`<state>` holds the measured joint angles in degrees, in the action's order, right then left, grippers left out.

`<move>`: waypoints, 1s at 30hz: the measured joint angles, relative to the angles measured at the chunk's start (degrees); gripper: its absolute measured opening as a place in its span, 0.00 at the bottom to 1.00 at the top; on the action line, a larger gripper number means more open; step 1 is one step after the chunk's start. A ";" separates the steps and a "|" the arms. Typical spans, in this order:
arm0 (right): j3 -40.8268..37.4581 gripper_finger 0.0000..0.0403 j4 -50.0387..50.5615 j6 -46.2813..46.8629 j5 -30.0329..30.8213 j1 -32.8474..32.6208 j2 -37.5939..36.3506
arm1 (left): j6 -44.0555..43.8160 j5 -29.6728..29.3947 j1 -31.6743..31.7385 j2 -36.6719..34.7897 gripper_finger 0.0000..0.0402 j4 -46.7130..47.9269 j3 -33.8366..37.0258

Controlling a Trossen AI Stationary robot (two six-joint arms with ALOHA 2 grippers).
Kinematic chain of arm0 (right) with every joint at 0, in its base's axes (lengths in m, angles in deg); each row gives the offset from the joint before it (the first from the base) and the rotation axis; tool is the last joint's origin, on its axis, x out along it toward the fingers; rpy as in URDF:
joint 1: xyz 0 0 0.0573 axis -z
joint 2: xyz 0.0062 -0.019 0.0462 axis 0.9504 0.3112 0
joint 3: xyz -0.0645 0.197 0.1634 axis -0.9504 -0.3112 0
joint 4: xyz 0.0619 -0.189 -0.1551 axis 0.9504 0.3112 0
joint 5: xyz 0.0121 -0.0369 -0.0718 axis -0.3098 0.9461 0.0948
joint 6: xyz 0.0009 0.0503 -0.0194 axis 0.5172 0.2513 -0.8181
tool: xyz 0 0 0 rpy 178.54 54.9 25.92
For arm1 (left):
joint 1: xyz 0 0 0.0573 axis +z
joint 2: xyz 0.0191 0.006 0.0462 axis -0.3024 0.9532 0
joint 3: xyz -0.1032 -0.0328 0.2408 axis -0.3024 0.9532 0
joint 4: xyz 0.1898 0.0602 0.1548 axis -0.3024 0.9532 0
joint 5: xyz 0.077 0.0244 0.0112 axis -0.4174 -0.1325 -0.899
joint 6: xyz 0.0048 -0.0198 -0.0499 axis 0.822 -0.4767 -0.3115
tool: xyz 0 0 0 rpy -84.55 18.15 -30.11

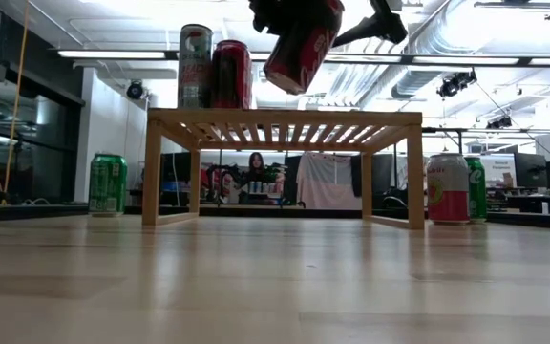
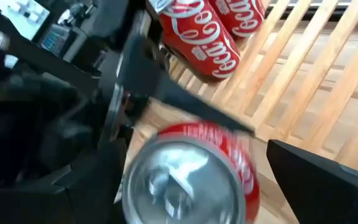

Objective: Place canned beverage on shelf
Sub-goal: Put the red-white soda can on the shelf aligned with the other red-white soda cans

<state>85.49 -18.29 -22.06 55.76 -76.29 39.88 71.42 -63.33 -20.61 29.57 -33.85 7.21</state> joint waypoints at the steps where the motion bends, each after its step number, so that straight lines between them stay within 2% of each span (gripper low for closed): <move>1: 0.00 0.93 -0.15 0.00 0.00 0.04 0.03 | -0.01 0.48 -0.02 0.00 0.71 -0.06 0.00; 11: -0.02 0.92 -0.60 1.92 -1.52 -0.01 3.61 | 0.50 0.12 -0.02 -0.07 0.71 -0.03 0.00; 20: -0.04 0.81 -2.00 1.51 -0.23 -0.14 3.74 | 0.34 -0.27 0.00 -0.22 0.71 1.14 0.01; 30: -0.05 0.80 -2.15 1.33 0.17 -0.14 3.74 | 0.04 0.00 0.00 -0.20 0.71 1.65 -0.06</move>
<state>85.44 -20.44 -20.73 55.94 -76.43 43.62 71.46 -63.33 -20.61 29.38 -32.20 7.15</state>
